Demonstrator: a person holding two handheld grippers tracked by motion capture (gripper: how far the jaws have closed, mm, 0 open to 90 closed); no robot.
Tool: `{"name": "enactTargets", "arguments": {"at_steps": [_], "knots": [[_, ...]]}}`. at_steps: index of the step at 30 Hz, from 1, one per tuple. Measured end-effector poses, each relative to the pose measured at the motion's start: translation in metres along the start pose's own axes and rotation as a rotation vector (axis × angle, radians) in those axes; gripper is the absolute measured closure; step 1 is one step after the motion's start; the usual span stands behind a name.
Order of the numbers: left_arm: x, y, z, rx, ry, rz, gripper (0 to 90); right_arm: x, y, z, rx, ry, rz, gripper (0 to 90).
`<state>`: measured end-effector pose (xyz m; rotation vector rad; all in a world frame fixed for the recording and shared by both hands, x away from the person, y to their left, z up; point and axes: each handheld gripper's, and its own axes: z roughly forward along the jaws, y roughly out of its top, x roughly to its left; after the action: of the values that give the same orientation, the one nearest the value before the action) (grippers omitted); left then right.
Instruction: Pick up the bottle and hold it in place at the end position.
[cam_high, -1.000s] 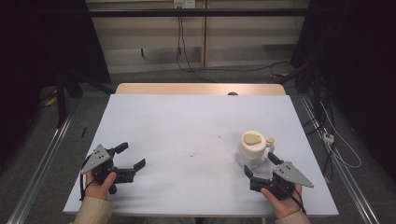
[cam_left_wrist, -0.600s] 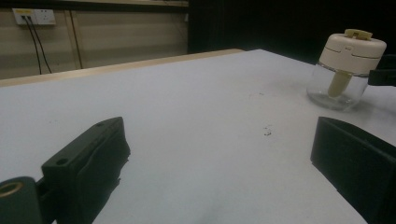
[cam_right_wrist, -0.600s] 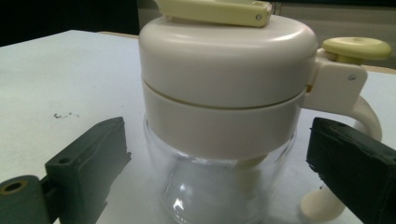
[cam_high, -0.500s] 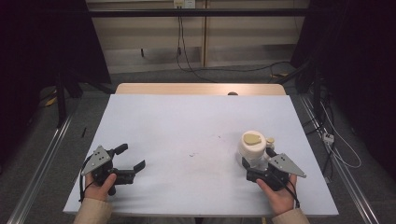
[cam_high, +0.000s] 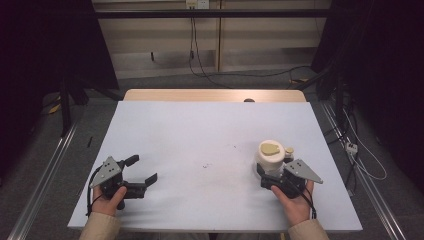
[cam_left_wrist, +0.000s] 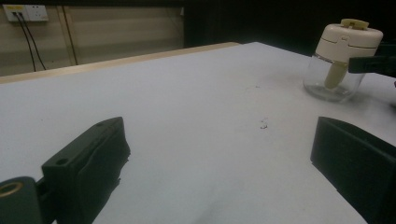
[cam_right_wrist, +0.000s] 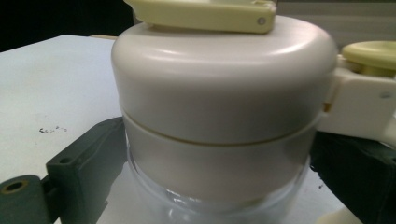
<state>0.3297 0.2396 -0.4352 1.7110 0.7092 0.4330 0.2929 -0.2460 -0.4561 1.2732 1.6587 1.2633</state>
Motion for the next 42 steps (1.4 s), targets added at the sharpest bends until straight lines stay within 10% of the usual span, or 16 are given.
{"name": "enactTargets", "arguments": {"at_steps": [42], "knots": [[0.000,0.000,0.002,-0.002,0.003,0.001,3.6,0.003,0.013,0.015,0.006,-0.022,0.012,6.1]]}}
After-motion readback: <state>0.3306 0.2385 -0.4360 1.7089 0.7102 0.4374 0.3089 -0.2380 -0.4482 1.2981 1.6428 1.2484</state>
